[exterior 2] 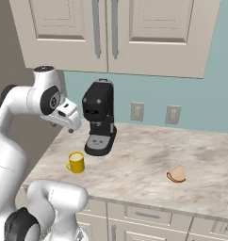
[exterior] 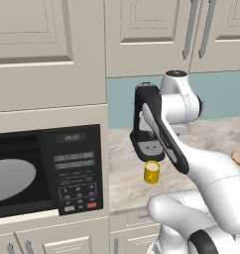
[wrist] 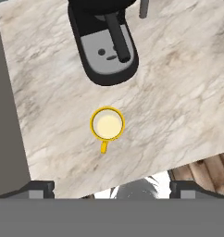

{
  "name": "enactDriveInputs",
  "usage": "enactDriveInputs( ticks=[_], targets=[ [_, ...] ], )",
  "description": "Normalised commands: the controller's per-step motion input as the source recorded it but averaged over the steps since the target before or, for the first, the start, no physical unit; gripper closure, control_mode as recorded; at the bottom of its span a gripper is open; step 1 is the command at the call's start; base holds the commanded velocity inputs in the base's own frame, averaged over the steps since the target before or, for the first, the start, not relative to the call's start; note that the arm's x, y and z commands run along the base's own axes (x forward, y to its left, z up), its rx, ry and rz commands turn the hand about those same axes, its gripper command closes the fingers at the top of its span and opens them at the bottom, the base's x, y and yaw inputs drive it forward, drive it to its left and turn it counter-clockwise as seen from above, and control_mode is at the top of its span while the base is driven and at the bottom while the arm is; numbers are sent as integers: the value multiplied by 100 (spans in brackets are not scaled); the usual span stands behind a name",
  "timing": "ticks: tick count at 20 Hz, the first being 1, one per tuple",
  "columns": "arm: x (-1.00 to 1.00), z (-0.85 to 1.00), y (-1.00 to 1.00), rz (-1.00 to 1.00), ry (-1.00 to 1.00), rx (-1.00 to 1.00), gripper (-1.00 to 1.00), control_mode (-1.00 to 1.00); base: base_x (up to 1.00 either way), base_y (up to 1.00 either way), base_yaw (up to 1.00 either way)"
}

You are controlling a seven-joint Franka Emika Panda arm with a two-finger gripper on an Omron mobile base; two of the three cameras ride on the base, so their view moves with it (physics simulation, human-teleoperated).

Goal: Pick the mug from the counter and place it inside the microwave. Then close the microwave.

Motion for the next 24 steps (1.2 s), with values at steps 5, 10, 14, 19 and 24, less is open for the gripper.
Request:
enactDriveInputs(
  ticks=[5,10,14,19,24],
  targets=[
    [-37,-12,0,-4,0,0,-100,-100,0,0,0],
    [-7,0,0,0,0,0,-100,-100,0,0,0],
    [0,-12,0,1,0,2,-100,-100,0,0,0],
    [15,-18,0,4,0,4,-100,-100,0,0,0],
    [14,-12,2,0,1,1,-100,-100,0,0,0]
  ],
)
